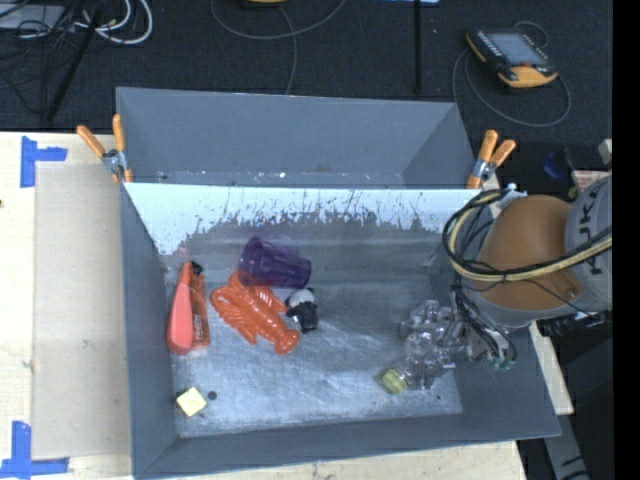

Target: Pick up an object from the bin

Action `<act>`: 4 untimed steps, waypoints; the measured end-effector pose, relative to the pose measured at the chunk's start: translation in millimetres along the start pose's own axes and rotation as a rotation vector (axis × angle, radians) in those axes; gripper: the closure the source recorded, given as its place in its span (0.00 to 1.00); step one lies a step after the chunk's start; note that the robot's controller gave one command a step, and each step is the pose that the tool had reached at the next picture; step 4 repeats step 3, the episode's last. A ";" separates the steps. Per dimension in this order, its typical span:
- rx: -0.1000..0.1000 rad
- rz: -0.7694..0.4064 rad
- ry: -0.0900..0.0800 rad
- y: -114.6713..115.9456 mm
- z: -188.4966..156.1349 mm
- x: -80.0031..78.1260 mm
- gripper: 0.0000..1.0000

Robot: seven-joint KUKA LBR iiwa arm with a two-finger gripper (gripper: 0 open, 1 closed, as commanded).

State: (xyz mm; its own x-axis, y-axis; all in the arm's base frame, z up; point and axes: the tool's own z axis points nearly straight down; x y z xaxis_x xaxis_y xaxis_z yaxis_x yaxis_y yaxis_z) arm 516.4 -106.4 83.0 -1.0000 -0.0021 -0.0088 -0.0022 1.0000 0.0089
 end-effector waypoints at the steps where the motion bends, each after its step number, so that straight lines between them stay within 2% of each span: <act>1: 0.008 -0.007 0.009 2.3 -87.5 -4.3 1.00; 2: 0.008 -0.008 0.009 2.4 -87.5 -4.3 1.00; 3: 0.006 0.001 0.016 -1.0 -131.0 -5.8 1.00; 4: 0.006 0.001 0.016 -1.0 -131.0 -5.8 1.00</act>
Offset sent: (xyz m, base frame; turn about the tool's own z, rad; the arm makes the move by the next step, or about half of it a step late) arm 0.0000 0.0000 0.0000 0.0000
